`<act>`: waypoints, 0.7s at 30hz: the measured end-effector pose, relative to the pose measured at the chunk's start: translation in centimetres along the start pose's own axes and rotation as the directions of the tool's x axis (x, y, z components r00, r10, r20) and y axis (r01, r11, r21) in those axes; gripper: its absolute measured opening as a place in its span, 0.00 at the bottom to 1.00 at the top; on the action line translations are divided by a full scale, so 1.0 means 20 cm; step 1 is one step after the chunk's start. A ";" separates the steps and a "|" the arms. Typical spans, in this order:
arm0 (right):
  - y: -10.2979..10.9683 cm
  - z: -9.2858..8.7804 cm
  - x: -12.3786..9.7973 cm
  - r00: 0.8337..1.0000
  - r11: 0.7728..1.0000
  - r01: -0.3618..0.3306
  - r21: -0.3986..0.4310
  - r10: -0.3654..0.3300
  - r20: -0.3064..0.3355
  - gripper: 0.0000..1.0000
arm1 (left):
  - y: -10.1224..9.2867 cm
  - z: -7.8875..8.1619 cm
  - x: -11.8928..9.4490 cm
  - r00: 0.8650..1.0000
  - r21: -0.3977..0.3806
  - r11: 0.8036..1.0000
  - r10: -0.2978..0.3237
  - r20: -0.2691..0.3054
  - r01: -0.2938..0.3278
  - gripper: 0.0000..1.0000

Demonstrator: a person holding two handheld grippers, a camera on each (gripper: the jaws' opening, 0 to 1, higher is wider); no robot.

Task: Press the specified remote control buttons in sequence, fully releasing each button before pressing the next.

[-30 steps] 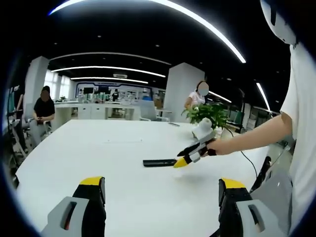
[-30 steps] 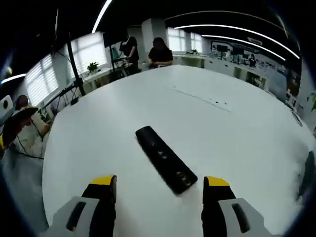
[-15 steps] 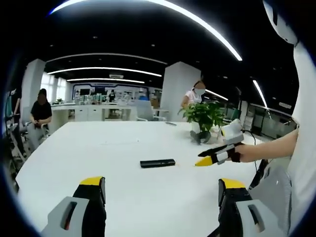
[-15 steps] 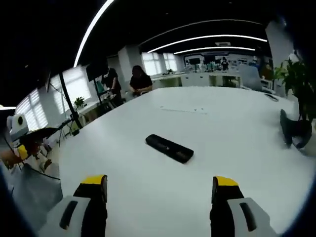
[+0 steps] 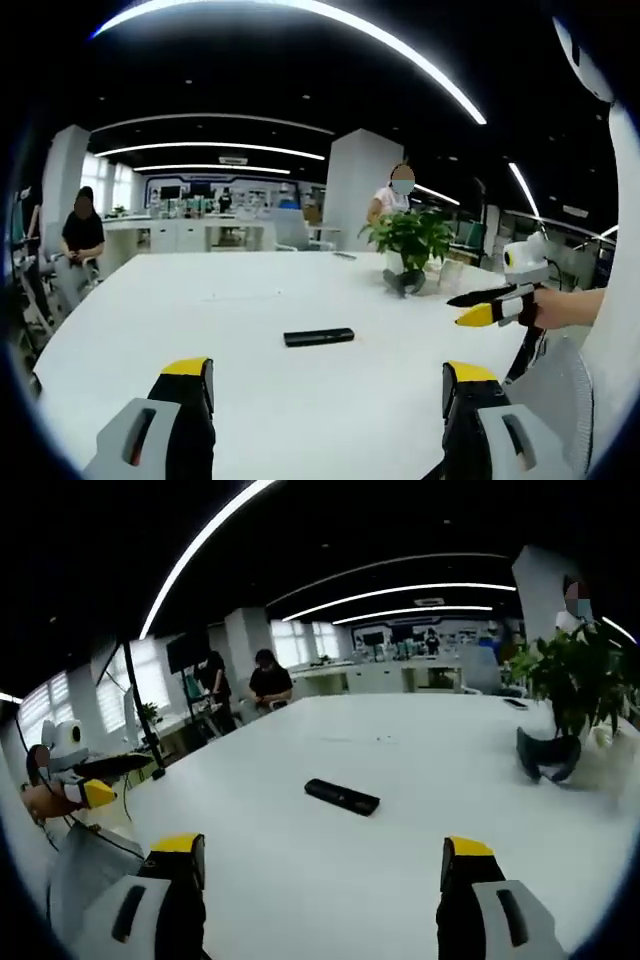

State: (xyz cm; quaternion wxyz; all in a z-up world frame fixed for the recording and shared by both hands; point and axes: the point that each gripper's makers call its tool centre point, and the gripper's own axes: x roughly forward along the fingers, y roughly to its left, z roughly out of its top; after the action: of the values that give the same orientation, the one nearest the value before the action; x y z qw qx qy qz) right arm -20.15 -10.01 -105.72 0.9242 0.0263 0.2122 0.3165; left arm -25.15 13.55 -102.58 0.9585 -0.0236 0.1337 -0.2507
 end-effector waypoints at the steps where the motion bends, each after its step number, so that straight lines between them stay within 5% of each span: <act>1: 0.02 0.00 -0.02 1.000 1.000 -0.004 0.001 0.004 0.001 0.99 | 0.00 0.00 -0.01 1.000 0.003 1.000 0.000 -0.002 0.000 0.97; 14: 0.04 0.05 -0.18 0.993 0.998 0.041 0.041 -0.046 0.112 0.99 | 0.00 0.05 -0.04 1.000 -0.011 1.000 0.018 0.024 -0.018 0.97; 21: 0.06 0.03 -0.23 0.992 0.997 0.061 0.051 -0.067 0.112 0.99 | 0.03 0.04 -0.07 0.999 -0.018 0.999 0.031 0.021 -0.031 0.97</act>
State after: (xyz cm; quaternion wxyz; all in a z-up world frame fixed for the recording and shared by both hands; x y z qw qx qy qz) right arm -23.81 -11.79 -103.25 0.9435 0.0592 0.1676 0.2796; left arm -25.87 14.68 -101.45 0.9634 -0.0324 0.1260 -0.2344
